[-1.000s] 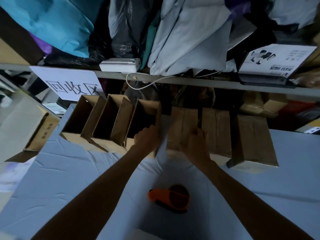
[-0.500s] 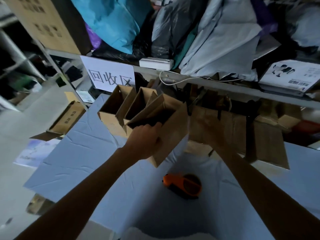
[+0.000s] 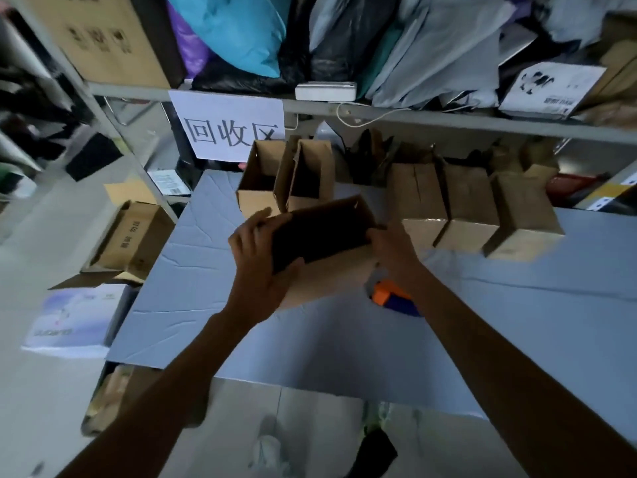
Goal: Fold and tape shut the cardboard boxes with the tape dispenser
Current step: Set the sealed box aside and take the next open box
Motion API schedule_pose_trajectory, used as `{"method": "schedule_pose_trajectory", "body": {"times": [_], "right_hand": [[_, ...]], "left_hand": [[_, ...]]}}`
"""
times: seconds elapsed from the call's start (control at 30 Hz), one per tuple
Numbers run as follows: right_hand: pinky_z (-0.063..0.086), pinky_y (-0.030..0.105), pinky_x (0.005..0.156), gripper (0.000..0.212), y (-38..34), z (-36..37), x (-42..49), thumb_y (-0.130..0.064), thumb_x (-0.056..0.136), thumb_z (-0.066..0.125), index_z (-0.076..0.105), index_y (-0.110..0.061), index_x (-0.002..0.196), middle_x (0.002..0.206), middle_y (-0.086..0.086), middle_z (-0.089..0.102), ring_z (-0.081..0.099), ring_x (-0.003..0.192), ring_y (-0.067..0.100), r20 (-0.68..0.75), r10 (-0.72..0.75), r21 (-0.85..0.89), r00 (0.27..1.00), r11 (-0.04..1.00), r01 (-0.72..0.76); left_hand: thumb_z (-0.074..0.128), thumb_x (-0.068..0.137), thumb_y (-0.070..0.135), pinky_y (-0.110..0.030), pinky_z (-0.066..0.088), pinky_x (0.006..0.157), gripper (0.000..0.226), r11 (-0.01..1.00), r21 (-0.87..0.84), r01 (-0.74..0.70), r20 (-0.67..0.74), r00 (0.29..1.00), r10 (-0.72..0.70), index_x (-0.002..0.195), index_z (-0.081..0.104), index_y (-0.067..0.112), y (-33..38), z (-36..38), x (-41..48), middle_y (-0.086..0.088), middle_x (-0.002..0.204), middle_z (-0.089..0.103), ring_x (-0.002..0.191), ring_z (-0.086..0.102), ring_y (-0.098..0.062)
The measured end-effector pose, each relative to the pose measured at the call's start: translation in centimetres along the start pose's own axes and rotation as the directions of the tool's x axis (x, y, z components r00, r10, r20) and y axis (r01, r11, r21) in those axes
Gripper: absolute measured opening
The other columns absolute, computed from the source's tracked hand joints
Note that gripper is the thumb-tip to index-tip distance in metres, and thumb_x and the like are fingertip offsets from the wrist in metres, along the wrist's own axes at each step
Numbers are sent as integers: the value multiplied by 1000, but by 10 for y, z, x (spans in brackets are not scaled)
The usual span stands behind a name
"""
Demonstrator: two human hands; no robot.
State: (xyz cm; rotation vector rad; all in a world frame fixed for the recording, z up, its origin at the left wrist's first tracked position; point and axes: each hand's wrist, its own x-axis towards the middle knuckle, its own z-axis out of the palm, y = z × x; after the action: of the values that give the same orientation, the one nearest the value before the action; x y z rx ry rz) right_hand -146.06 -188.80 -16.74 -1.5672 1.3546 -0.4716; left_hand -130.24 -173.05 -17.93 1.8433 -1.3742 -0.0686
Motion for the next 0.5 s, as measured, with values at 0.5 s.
{"method": "schedule_pose_trajectory", "body": {"times": [0.5], "right_hand": [[36, 22, 48, 22, 63, 78, -69, -6, 91, 43, 47, -13, 112, 82, 4, 54, 52, 65, 15, -132, 89, 170, 987, 983, -66]], "left_hand": [[56, 80, -12, -39, 55, 83, 43, 726, -254, 639, 56, 759, -648, 119, 50, 6, -49, -4, -29, -15, 115, 60, 102, 61, -26]]}}
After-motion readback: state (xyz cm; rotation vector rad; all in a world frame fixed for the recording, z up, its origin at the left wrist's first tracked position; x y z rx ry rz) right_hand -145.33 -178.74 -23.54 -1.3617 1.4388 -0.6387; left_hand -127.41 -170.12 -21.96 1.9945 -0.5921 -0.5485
